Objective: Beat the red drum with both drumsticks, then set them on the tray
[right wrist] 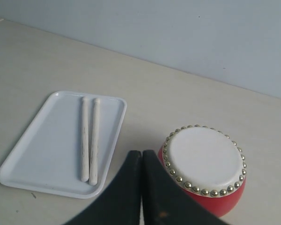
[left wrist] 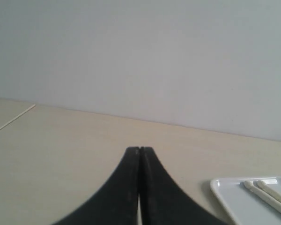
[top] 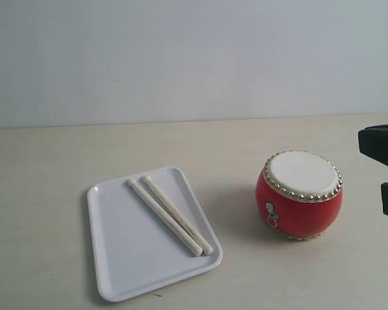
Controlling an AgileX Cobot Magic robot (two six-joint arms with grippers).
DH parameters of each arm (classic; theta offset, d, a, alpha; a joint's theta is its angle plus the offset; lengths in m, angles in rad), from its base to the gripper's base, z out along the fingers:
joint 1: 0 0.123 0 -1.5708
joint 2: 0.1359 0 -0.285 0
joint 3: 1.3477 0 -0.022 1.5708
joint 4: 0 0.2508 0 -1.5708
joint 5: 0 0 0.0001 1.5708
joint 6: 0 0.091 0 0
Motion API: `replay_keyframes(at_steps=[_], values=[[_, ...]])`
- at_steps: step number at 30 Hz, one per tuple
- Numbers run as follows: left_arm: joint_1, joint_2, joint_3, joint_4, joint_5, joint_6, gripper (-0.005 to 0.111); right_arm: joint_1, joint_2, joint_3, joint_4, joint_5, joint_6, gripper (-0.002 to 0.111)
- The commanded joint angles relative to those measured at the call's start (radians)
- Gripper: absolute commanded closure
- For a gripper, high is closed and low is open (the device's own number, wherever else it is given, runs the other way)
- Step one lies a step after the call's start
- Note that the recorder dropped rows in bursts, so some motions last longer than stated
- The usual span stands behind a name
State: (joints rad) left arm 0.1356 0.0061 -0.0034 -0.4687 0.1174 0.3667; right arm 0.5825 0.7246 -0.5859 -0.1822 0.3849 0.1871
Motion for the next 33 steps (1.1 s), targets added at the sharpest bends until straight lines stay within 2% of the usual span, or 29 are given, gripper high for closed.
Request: replay_keyframes(at_steps=[1, 4, 8, 17, 21, 27, 33], values=[[0.002, -0.006, 0.003, 0.578, 0.123, -0.680, 0.107, 0.000, -0.004, 0.004, 0.000, -0.013, -0.002, 0.108], [0.002, -0.006, 0.003, 0.614, 0.181, -0.709, 0.107, 0.000, -0.004, 0.004, 0.000, -0.013, -0.002, 0.108], [0.002, -0.006, 0.003, 0.622, 0.183, -0.695, 0.107, 0.000, -0.004, 0.004, 0.000, -0.013, -0.002, 0.108], [0.002, -0.006, 0.003, 0.488, 0.133, -0.742, 0.107, 0.000, -0.004, 0.004, 0.000, -0.013, 0.000, 0.108], [0.002, -0.006, 0.003, 0.476, 0.135, -0.742, 0.107, 0.000, -0.004, 0.004, 0.000, -0.013, 0.000, 0.108], [0.002, -0.006, 0.003, 0.479, 0.131, -0.660, 0.107, 0.000, -0.004, 0.004, 0.000, -0.013, 0.000, 0.108], [0.002, -0.006, 0.003, 0.482, 0.120, -0.658, 0.107, 0.000, -0.004, 0.004, 0.000, -0.013, 0.000, 0.108]])
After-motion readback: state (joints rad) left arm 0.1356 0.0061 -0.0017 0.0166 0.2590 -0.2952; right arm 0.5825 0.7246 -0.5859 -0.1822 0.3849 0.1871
